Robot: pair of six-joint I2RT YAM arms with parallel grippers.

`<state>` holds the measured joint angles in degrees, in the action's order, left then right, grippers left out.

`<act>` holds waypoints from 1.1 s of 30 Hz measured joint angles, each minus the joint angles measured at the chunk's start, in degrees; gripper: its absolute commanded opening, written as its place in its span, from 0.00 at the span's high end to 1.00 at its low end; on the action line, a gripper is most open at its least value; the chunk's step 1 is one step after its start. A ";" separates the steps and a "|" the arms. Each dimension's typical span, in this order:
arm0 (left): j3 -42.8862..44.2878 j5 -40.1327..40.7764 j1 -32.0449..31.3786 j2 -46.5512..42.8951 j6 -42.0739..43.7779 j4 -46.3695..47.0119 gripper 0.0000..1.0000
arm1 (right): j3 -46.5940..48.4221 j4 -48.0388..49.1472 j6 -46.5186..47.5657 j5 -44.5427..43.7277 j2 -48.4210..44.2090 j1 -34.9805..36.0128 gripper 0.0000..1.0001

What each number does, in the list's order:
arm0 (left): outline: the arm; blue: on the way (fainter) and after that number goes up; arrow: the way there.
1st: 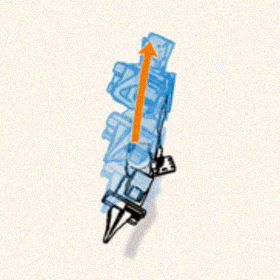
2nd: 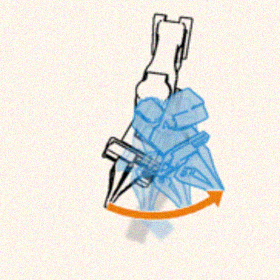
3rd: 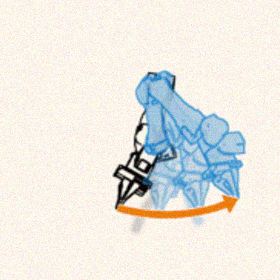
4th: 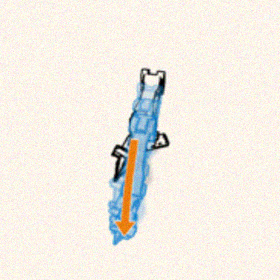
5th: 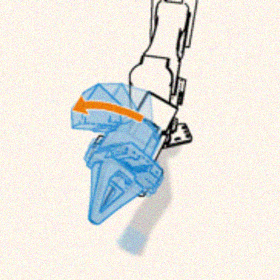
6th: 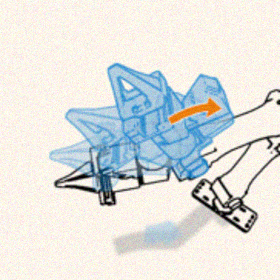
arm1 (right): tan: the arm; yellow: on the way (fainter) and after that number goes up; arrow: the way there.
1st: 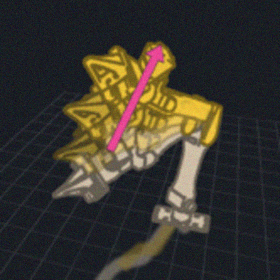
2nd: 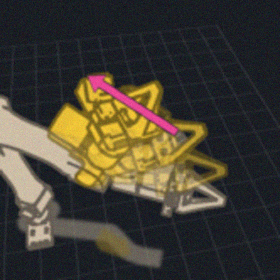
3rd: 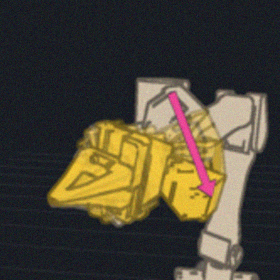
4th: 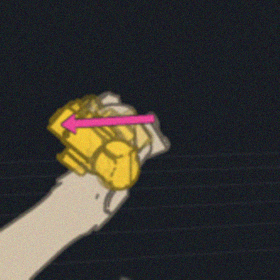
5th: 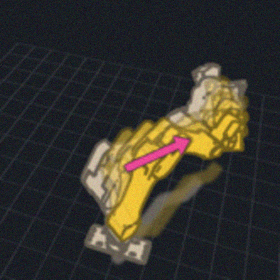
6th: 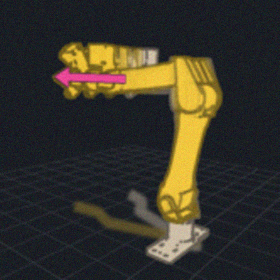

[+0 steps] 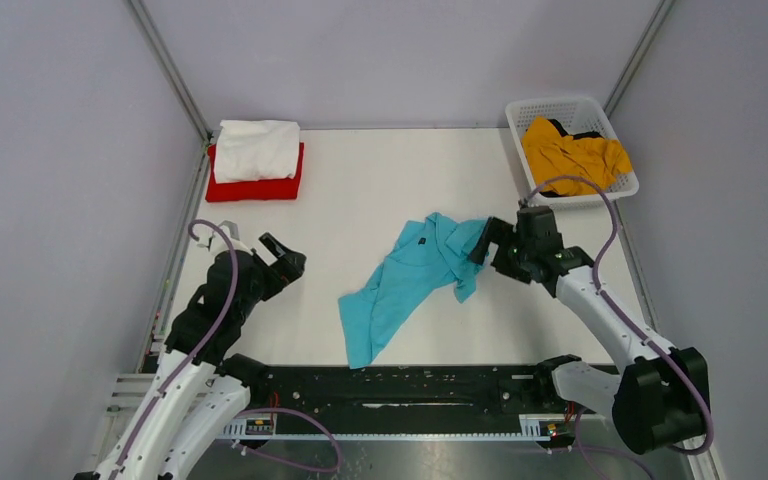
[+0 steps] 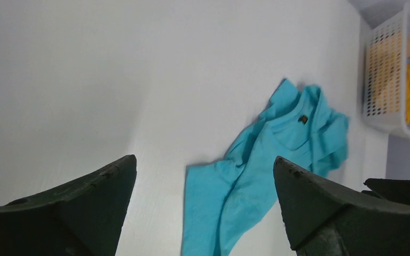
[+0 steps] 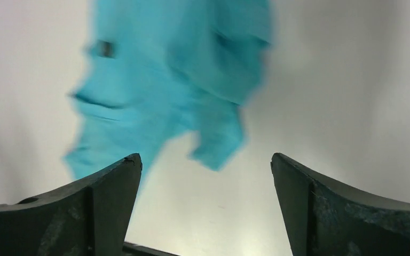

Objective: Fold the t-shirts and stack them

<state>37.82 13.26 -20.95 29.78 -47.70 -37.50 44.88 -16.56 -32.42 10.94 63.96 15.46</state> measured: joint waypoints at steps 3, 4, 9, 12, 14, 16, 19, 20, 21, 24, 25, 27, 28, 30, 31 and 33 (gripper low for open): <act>-2.64 -3.58 0.00 1.77 0.68 0.48 0.01 | -4.94 -6.45 1.27 -8.33 -0.70 -0.26 0.01; -4.20 -5.60 0.00 2.51 0.98 1.44 0.01 | -5.31 -7.28 1.75 -10.32 -1.77 -0.26 0.01; -12.48 -17.31 -0.61 6.97 2.08 6.08 0.01 | -5.40 -6.64 3.78 -14.19 -9.88 -0.31 0.00; -14.36 -21.97 -3.50 10.45 2.23 8.68 0.01 | -5.81 -5.33 4.52 -12.96 -11.63 -0.31 0.02; -14.38 -23.47 -6.05 12.90 2.19 11.34 0.01 | -6.62 -4.52 4.81 -11.34 -11.39 -0.26 0.03; -14.05 -24.15 -8.41 15.87 2.19 14.27 0.01 | -7.45 -4.37 4.90 -9.79 -10.71 0.04 0.04; -11.43 -24.24 -10.47 22.40 2.27 16.98 0.01 | -8.48 -3.82 4.70 -8.52 -9.92 1.03 0.05; -9.86 -24.24 -10.82 25.03 2.45 18.03 0.02 | -8.92 -3.56 4.52 -8.26 -9.84 1.44 0.05; -8.46 -24.24 -11.04 27.26 2.67 18.80 0.03 | -9.33 -3.37 4.26 -8.13 -9.77 1.84 0.06; -1.33 -24.24 -11.67 37.07 4.00 22.05 0.06 | -10.84 -2.23 3.26 -7.89 -9.20 3.56 0.08; 0.74 -24.22 -11.82 39.82 4.46 22.93 0.07 | -11.17 -1.88 2.97 -7.80 -8.68 4.28 0.09; 5.05 -24.15 -12.15 45.35 5.51 24.00 0.11 | -11.50 -0.83 2.34 -7.78 -7.02 5.64 0.11; 7.56 -24.15 -12.39 48.59 5.97 24.39 0.13 | -11.52 -0.13 2.01 -7.78 -5.81 6.19 0.12; 12.20 -24.15 -12.76 54.51 6.86 24.94 0.17 | -11.54 1.16 1.46 -7.76 -3.67 6.73 0.13; 14.08 -24.15 -12.90 57.07 7.26 25.16 0.18 | -11.54 1.81 1.27 -7.76 -2.60 6.84 0.13; 17.40 -23.93 -13.03 61.70 7.96 25.07 0.23 | -11.54 2.93 0.92 -7.76 -0.85 6.91 0.14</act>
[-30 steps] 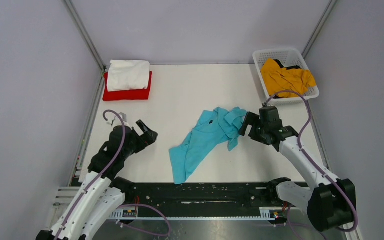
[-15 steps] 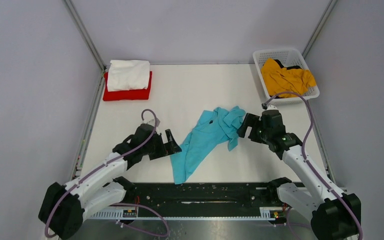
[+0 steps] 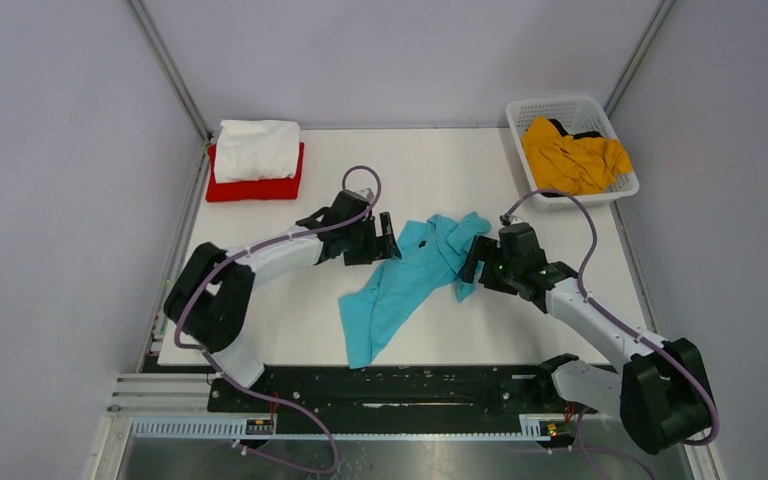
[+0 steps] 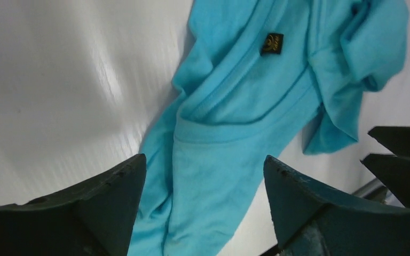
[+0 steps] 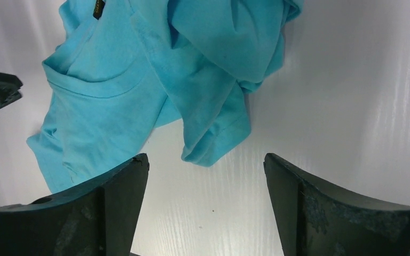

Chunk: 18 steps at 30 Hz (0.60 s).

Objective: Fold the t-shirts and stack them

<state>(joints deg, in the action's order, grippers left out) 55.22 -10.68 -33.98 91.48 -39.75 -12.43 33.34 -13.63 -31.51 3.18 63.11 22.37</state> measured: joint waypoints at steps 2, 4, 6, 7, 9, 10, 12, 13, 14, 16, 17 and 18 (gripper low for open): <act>2.95 0.35 -0.04 4.04 0.79 -0.79 0.30 | 0.00 1.11 -0.24 0.22 1.31 0.04 0.15; 5.75 0.37 -0.11 8.09 1.53 -1.49 0.38 | 0.00 2.43 -0.37 0.81 2.64 0.04 0.16; 7.39 0.31 -0.11 10.69 1.99 -1.79 0.42 | 0.00 3.45 -0.46 0.96 3.78 0.09 0.16; 7.96 0.20 -0.17 11.74 2.25 -1.88 0.43 | 0.00 3.93 -0.46 0.98 4.37 0.11 0.16; 8.24 0.17 -0.35 12.74 2.47 -2.05 0.45 | 0.00 4.46 -0.46 0.98 5.22 0.11 0.16; 8.28 0.17 -0.59 12.94 2.51 -2.40 0.46 | 0.00 4.76 -0.46 0.98 5.79 0.13 0.16; 8.46 0.17 -1.03 13.05 2.73 -2.82 0.49 | 0.00 5.20 -0.46 0.98 6.40 0.13 0.16; 8.55 0.17 -1.14 13.07 2.78 -2.89 0.50 | 0.00 5.35 -0.46 0.98 6.58 0.13 0.17; 9.03 0.15 -1.40 13.44 2.89 -3.02 0.53 | 0.00 5.44 -0.44 0.98 6.64 0.13 0.17; 9.88 0.11 -1.66 14.38 3.02 -2.99 0.58 | 0.00 5.70 -0.44 1.01 6.71 0.13 0.17; 10.32 0.11 -1.79 14.93 3.13 -2.99 0.62 | 0.00 5.84 -0.44 1.01 6.73 0.13 0.18; 10.71 0.09 -1.86 15.56 3.23 -2.97 0.67 | 0.00 5.99 -0.46 1.05 6.78 0.13 0.19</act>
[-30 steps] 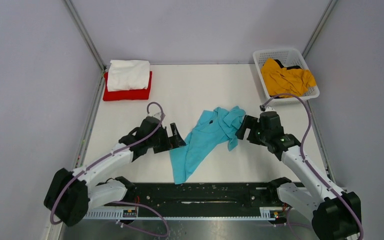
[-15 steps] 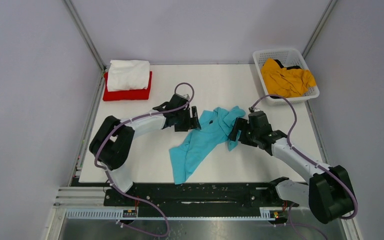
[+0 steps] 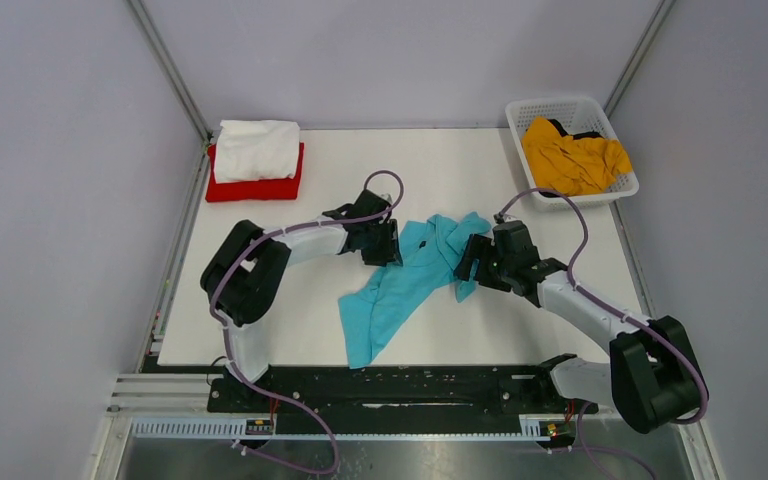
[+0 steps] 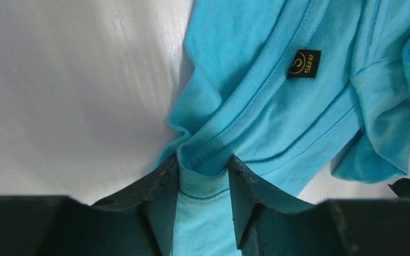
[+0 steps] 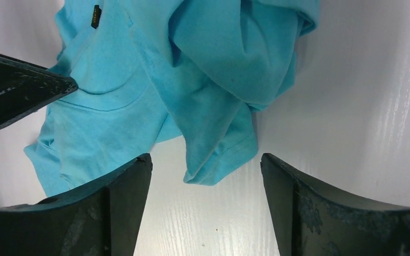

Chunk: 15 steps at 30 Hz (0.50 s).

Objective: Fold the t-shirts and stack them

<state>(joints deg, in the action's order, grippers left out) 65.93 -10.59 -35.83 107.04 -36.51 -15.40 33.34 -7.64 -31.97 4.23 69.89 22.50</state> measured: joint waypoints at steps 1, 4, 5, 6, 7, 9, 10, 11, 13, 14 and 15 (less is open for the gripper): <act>0.35 -0.09 -0.04 0.63 0.13 -0.04 0.71 | 0.00 0.26 0.02 0.00 0.07 0.00 0.20; 1.01 -0.28 -0.09 1.40 0.33 -0.04 0.93 | 0.00 0.85 0.00 0.04 0.39 0.00 0.23; 1.14 -0.31 -0.09 1.60 0.44 -0.07 1.00 | 0.00 0.92 0.00 0.13 0.61 0.00 0.24; 1.22 -0.37 -0.13 1.77 0.57 -0.09 1.00 | 0.00 0.98 0.00 0.35 0.85 0.00 0.25; 1.22 -0.39 -0.20 1.84 0.37 -0.09 1.00 | 0.00 1.11 -0.02 0.59 1.18 0.00 0.26; 1.22 -0.44 -0.31 1.84 0.63 -0.15 1.00 | 0.00 1.55 -0.09 1.29 2.14 0.02 0.27; 1.22 -0.44 -0.37 1.84 0.68 -0.13 1.00 | 0.00 1.77 -0.15 1.49 2.60 0.07 0.28; 1.22 -0.44 -0.46 1.84 0.68 -0.15 1.00 | 0.00 2.05 -0.31 1.49 3.28 0.13 0.29; 1.18 -0.44 -0.63 1.62 0.68 -0.09 1.00 | 0.09 2.27 -0.52 1.49 4.35 0.52 0.34; 0.98 -0.44 -0.70 1.16 0.68 0.00 1.00 | 0.24 2.29 -0.59 1.46 4.96 0.83 0.39; 0.63 -0.42 -0.79 0.46 0.66 0.09 1.00 | 0.59 2.23 -0.74 1.36 5.79 1.20 0.51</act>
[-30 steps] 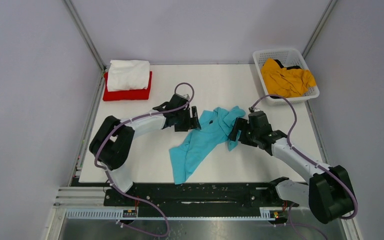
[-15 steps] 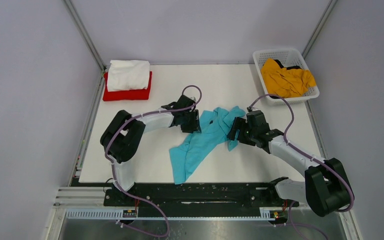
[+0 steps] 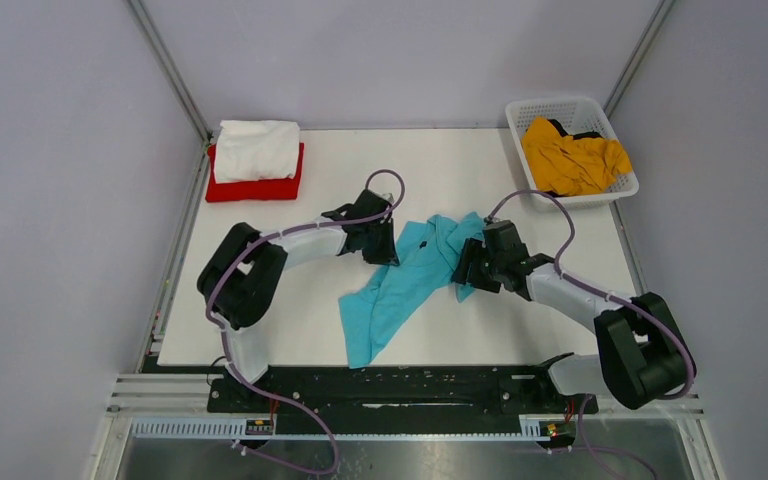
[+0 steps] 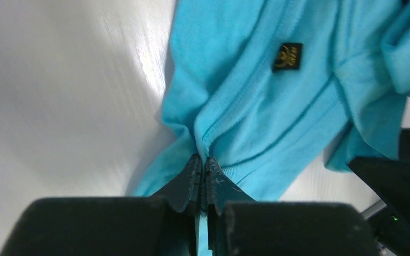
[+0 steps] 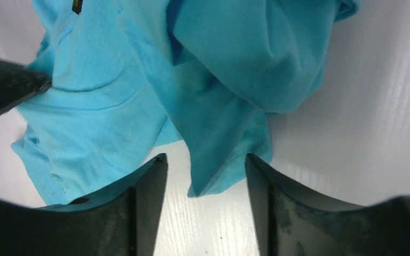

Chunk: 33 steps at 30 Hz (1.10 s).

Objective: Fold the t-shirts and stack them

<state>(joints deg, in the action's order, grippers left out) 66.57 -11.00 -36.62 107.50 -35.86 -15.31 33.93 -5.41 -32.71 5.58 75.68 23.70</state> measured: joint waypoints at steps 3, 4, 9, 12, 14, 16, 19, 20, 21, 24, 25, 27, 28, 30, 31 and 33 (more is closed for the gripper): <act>-1.86 0.13 -0.11 -3.98 -0.02 0.35 1.00 | 1.79 -0.11 -0.31 -1.22 2.86 0.61 0.83; -2.64 0.42 -0.13 -5.95 -0.02 0.48 1.00 | 2.34 -0.11 -0.37 -2.10 3.74 0.70 0.90; -4.72 4.63 -0.24 -15.69 0.15 0.13 1.00 | 3.34 -2.97 -1.68 -9.38 4.76 0.70 1.00; -5.16 10.01 -0.35 -22.56 0.79 -1.29 1.00 | 3.48 -6.82 -1.64 -13.84 1.18 0.70 1.00; -5.22 14.16 -0.35 -28.02 1.42 -2.78 1.00 | 3.93 -10.45 -1.20 -17.29 -4.02 0.68 1.00; -5.16 18.49 -0.35 -33.73 2.05 -4.46 1.00 | 6.38 -15.37 -0.15 -21.42 -10.97 0.68 1.00; -4.48 25.03 -0.35 -43.74 3.56 -7.48 1.00 | 11.78 -20.31 2.10 -26.36 -21.18 0.68 1.00; -4.07 26.84 -0.35 -47.32 4.20 -8.13 1.00 | 14.08 -21.70 3.10 -27.78 -24.74 0.68 1.00; -3.50 28.57 -0.35 -51.04 4.79 -8.74 1.00 | 16.39 -22.86 4.22 -29.07 -28.22 0.66 1.00; 0.02 32.89 -0.46 -61.22 6.47 -10.32 1.00 | 22.25 -25.27 7.28 -30.14 -36.63 0.68 1.00; 1.31 33.59 -0.52 -63.30 6.82 -10.67 1.00 | 23.91 -26.08 8.02 -29.94 -38.73 0.70 1.00; 4.48 34.23 -0.87 -67.47 7.58 -11.63 1.00 | 27.61 -27.61 9.27 -28.59 -42.69 0.94 1.00; 6.34 34.18 -1.07 -69.44 7.87 -12.28 1.00 | 29.53 -28.30 9.81 -27.74 -44.00 1.11 1.00; 9.20 33.59 -1.27 -71.89 8.17 -13.16 1.00 | 34.16 -29.94 10.82 -24.39 -45.88 1.38 1.00; 10.45 32.96 -1.33 -72.83 8.41 -13.70 1.00 | 36.44 -30.75 11.34 -22.60 -46.27 1.44 1.00; 13.25 30.64 -1.38 -74.25 8.74 -15.08 1.00 | 41.27 -32.17 12.39 -18.71 -46.56 1.46 1.00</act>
<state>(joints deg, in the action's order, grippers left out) 79.81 19.64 -38.00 33.26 -27.11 -30.39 75.20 -37.58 -20.32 -13.13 29.12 25.17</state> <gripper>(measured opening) 0.024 0.025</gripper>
